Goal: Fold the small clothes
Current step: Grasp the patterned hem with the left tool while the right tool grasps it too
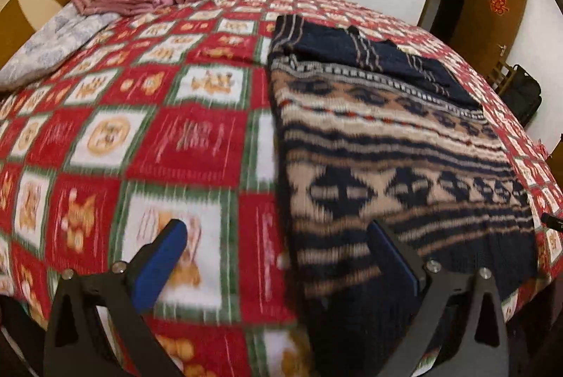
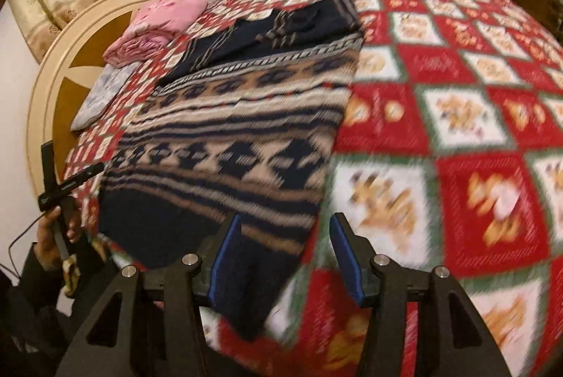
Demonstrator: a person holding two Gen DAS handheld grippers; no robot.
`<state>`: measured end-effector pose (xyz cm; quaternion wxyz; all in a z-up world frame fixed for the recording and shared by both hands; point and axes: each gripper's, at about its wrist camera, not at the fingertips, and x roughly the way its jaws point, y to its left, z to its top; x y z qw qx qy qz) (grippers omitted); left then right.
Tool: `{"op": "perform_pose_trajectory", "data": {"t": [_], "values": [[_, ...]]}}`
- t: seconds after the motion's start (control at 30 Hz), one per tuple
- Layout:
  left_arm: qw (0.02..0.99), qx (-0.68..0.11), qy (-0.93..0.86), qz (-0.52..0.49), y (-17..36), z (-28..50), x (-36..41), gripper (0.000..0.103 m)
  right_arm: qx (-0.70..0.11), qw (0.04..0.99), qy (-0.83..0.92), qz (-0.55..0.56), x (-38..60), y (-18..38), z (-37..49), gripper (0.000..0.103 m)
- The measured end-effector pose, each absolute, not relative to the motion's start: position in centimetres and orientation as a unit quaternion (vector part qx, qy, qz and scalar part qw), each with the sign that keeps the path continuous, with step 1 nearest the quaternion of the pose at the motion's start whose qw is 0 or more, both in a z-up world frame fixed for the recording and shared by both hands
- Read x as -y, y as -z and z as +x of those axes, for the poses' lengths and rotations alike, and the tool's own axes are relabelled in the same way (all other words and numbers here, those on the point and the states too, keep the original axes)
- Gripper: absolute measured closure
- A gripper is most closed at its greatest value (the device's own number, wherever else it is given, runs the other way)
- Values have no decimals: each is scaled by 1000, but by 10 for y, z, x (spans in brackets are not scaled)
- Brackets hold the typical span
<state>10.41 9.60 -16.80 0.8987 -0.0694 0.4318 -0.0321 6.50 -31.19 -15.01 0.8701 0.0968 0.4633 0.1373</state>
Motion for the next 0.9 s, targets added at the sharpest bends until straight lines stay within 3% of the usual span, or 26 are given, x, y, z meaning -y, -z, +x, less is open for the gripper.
{"op": "perform_pose_trajectory", "data": {"t": [0.13,0.3,0.5,0.57,0.6,0.9], "values": [[895,-439,42,-65,178,85,-89,2,-471,865,-137,109,305,158,51,49],[885,-457,60,-56,187,81,-78,16,-482,858,-131,118,299,168,42,49],[881,-464,73,-57,184,76,-71,25,-498,846,-140,132,295,183,36,53],[877,-469,81,-62,183,72,-70,29,-501,842,-143,138,293,187,36,59],[876,-471,86,-64,183,70,-69,29,-503,840,-147,141,292,190,36,64],[871,-481,78,-65,188,63,-68,28,-493,839,-154,171,294,200,34,64]]}}
